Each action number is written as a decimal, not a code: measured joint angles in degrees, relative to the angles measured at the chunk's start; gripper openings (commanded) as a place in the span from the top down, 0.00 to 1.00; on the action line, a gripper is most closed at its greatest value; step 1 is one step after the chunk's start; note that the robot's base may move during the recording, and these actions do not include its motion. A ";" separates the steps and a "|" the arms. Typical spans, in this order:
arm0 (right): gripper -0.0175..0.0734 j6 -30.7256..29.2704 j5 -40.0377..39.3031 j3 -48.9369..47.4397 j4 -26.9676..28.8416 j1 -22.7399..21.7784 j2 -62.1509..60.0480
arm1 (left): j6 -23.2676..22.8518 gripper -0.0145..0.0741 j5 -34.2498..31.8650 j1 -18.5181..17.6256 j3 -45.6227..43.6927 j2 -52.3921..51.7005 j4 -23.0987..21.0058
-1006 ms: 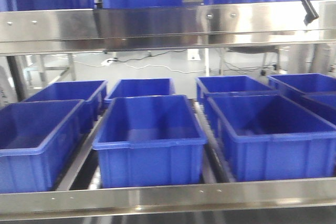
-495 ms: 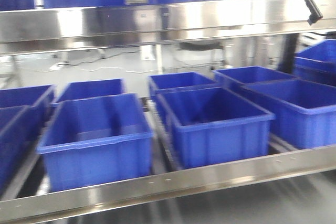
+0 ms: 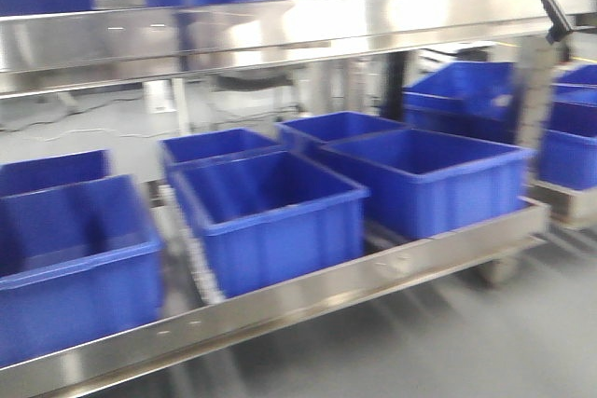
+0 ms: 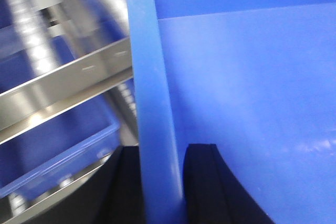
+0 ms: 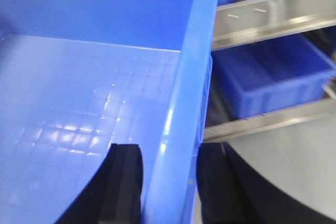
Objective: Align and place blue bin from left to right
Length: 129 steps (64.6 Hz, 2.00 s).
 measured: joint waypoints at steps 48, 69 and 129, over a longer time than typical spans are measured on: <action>0.89 0.11 0.00 0.00 0.00 0.00 0.00 | 0.00 0.85 0.00 0.00 0.00 0.00 -0.11; 0.89 0.01 0.00 0.00 0.00 0.00 0.00 | 0.00 0.85 0.00 0.00 0.00 0.00 -0.11; 0.89 0.01 0.00 0.00 0.00 0.00 0.00 | 0.00 0.85 -0.22 0.00 0.00 0.00 -0.11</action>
